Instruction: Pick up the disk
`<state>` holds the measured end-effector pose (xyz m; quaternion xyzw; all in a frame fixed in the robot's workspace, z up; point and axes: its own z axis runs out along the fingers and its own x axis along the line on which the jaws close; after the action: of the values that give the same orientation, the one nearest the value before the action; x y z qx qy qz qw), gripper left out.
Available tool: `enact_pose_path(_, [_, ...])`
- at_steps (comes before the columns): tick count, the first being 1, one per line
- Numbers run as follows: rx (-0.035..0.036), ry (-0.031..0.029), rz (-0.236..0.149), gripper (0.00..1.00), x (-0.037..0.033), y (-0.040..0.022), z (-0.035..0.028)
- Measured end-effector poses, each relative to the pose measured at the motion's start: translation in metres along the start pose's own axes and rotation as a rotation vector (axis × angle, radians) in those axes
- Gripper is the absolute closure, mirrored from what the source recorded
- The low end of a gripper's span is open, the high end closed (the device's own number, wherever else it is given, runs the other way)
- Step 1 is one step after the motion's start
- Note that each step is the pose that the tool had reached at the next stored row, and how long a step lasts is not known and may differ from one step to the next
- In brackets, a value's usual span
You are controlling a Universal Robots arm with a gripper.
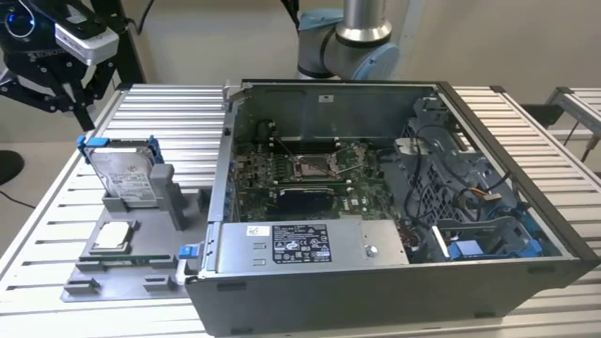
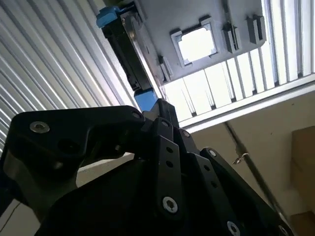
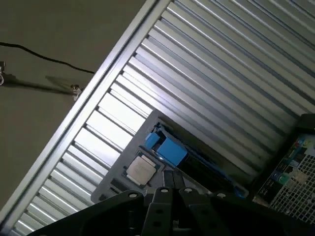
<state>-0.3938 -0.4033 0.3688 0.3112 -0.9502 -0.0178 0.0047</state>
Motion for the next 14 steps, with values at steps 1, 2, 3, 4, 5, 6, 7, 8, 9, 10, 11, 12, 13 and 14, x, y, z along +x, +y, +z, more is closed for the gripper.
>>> enact_pose_path(1, [0.0003, 0.0002, -0.017, 1.0, 0.0, 0.0, 0.0])
enact_pose_path(2, [0.0005, 0.0005, -0.035, 1.0, 0.0, 0.0, 0.0])
enact_pose_path(3, [0.0006, 0.001, -0.053, 1.0, 0.0, 0.0, 0.0])
enact_pose_path(4, [0.0007, 0.0014, -0.07, 1.0, 0.0, 0.0, 0.0])
enact_pose_path(5, [0.0009, 0.0016, -0.088, 1.0, 0.0, 0.0, 0.0])
enact_pose_path(6, [0.001, 0.002, -0.101, 1.0, 0.0, 0.0, 0.0])
enact_pose_path(7, [0.001, 0.0025, -0.116, 1.0, 0.0, 0.0, 0.0])
enact_pose_path(8, [0.001, 0.0031, -0.133, 1.0, 0.0, 0.0, 0.0])
enact_pose_path(9, [0.001, 0.0036, -0.15, 1.0, 0.0, 0.0, 0.0])
enact_pose_path(10, [0.0009, 0.0043, -0.168, 1.0, 0.0, 0.0, 0.0])
enact_pose_path(11, [0.0008, 0.005, -0.185, 1.0, 0.0, 0.0, 0.0])
enact_pose_path(12, [0.0008, 0.0056, -0.202, 1.0, 0.0, 0.0, 0.0])
enact_pose_path(13, [0.0009, 0.006, -0.219, 1.0, 0.0, 0.0, 0.0])
enact_pose_path(14, [0.0013, 0.0061, -0.234, 1.0, 0.0, 0.0, 0.0])
